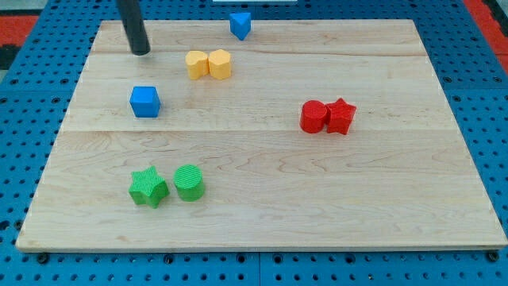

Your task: Slide the yellow blocks slightly to the right

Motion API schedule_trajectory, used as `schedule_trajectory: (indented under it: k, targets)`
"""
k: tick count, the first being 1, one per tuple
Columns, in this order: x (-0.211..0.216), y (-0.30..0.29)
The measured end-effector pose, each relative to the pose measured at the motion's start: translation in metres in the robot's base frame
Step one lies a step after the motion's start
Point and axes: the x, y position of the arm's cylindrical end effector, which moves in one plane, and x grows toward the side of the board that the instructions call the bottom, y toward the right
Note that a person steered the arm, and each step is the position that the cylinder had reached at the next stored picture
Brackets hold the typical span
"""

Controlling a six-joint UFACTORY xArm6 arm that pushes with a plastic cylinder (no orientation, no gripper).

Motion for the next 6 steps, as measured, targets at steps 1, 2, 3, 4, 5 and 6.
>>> schedule_trajectory:
  k: [1,2,3,4,5,6]
  targets:
    - [0.030,0.015]
    - [0.035,0.059]
    - [0.035,0.109]
    - [0.035,0.130]
    - [0.035,0.093]
    - [0.034,0.131]
